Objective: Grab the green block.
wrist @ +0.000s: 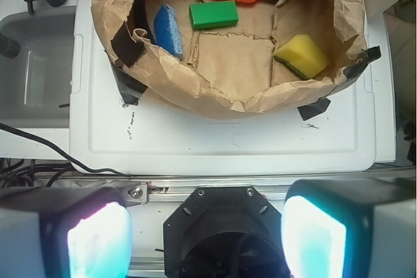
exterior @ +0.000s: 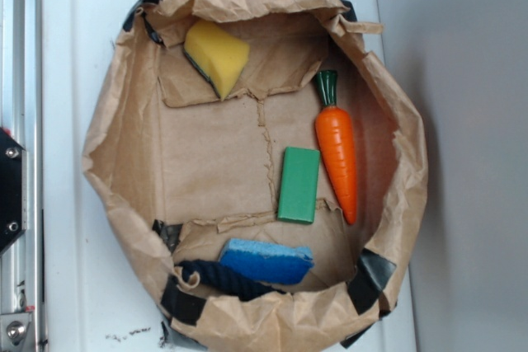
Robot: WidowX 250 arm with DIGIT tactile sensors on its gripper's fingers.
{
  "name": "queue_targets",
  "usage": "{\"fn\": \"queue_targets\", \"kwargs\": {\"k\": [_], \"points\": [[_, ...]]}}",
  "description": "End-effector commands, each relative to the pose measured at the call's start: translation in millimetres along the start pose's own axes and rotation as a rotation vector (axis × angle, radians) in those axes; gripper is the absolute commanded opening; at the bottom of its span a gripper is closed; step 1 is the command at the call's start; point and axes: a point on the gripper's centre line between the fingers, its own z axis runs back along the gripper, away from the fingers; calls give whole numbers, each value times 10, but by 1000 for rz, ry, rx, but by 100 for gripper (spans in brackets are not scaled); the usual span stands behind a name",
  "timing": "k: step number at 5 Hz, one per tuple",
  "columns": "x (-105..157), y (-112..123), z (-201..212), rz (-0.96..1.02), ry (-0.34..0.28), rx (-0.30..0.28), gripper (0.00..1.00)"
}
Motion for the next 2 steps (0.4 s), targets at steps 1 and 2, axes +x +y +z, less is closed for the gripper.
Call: {"fn": "queue_targets", "kwargs": {"k": [1, 2], "points": [[0, 0, 0, 0, 0, 0, 100], [147, -115, -61, 1, -45, -8, 100]]}}
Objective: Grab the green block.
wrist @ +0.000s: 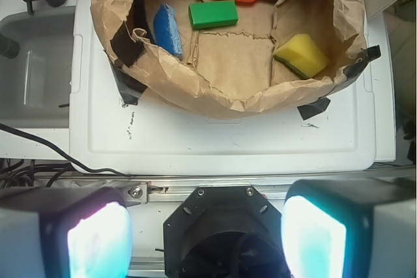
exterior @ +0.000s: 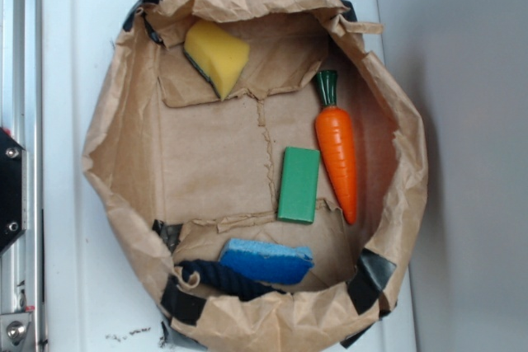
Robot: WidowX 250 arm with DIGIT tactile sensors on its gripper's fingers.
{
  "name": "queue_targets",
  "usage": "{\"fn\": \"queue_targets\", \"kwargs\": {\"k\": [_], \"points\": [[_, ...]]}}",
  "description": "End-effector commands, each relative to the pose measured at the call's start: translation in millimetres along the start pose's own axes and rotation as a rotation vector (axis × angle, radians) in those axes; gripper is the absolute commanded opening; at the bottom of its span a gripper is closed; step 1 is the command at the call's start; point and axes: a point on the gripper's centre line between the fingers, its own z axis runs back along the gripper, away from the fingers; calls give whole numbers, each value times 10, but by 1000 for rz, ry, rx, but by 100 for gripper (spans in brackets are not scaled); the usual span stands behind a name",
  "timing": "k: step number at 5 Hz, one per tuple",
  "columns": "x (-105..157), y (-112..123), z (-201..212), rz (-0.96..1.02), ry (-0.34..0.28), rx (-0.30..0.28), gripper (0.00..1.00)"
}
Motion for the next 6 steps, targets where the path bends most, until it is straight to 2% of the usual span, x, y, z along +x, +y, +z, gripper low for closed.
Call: {"fn": "queue_targets", "kwargs": {"k": [1, 2, 4, 5, 6], "points": [[356, -187, -129, 4, -114, 3, 100], [511, -176, -203, 16, -135, -3, 100], [980, 5, -567, 141, -59, 22, 100], [1142, 87, -702, 369, -72, 2, 100], [1268, 118, -765, 630, -55, -64, 100]]}}
